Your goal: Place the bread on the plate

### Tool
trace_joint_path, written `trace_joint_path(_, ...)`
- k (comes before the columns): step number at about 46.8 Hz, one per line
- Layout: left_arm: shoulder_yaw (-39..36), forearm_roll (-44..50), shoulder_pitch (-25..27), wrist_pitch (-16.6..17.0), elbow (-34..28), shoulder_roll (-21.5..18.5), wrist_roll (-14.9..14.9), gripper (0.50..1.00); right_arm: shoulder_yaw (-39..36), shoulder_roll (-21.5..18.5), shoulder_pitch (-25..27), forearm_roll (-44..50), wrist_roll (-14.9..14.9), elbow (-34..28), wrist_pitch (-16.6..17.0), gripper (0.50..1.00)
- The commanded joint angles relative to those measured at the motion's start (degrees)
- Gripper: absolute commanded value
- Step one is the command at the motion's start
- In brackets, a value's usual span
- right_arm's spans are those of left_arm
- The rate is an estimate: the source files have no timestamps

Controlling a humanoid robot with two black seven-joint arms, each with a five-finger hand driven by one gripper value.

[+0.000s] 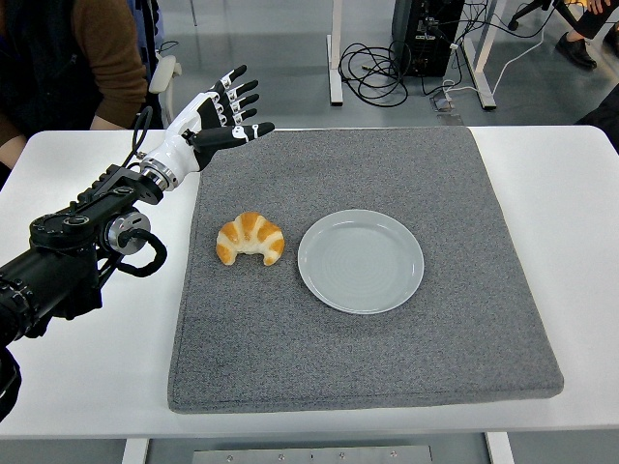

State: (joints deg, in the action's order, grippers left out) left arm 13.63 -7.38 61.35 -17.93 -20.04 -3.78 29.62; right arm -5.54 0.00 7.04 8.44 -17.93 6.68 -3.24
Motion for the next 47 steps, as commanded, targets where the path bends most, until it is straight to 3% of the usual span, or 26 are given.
trace_joint_path(1, -0.01, 0.00, -0.09, 0.00, 0.00, 0.00, 0.00, 0.972, 0.00, 0.00, -0.01, 0.00, 0.00, 0.00, -0.02, 1.000)
trace_joint_path(47, 0.70, 0.17, -0.96, -0.09, 0.00, 0.09, 0.09, 0.972, 0.00, 0.00, 0.07, 0.00, 0.00, 0.00, -0.02, 1.000)
